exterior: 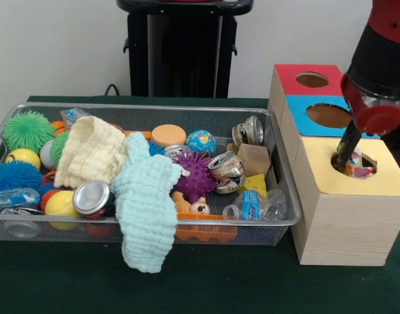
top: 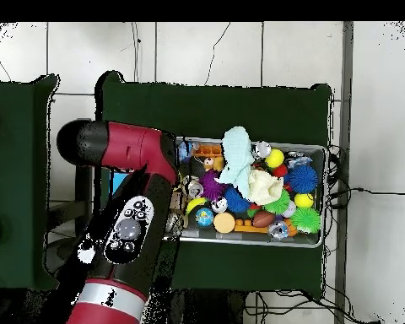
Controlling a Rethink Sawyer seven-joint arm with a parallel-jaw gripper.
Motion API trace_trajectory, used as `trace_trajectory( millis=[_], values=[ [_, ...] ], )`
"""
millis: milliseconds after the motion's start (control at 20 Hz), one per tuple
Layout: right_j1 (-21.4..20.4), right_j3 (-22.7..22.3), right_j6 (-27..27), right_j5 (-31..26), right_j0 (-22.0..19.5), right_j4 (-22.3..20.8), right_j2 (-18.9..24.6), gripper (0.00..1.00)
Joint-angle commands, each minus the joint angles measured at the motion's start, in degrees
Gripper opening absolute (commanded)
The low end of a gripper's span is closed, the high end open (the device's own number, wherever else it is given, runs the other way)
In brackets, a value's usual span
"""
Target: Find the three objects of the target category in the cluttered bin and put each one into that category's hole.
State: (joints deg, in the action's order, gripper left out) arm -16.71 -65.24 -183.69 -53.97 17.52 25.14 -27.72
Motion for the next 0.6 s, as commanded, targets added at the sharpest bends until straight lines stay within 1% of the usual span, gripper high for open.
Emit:
trace_trajectory(
  millis=[50, 200, 350, 600],
  values=[
    [-3.8, 0.8, -2.2, -8.8, -2.1, -3.1, 0.8, 0.0],
    [-3.0, -0.6, -2.3, -5.4, -2.2, -3.1, 1.7, 0.0],
    [-2.4, -1.0, -2.4, -3.7, -2.5, -3.2, 2.2, 0.0],
    [-0.2, -0.3, -3.0, -0.8, -2.2, -4.0, 1.6, 0.0]
  ],
)
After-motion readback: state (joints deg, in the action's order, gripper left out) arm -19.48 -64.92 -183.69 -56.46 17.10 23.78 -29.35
